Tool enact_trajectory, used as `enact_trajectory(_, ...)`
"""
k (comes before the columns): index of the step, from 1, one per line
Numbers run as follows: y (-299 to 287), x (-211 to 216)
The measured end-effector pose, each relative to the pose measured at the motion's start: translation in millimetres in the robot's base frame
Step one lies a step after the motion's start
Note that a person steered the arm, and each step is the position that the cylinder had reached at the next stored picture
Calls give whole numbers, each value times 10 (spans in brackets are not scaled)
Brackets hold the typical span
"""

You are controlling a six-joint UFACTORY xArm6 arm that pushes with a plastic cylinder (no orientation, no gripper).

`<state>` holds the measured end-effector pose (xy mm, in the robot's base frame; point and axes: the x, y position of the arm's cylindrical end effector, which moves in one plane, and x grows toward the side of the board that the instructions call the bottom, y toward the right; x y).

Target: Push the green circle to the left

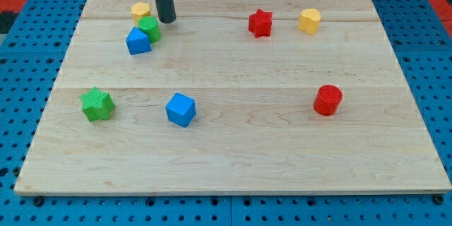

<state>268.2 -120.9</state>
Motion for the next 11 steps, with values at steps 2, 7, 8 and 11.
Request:
enact_trajectory(2, 87, 238)
enact_trajectory(7, -480, 106)
enact_trajectory(8, -711, 177)
enact_trajectory(11, -1030, 1092)
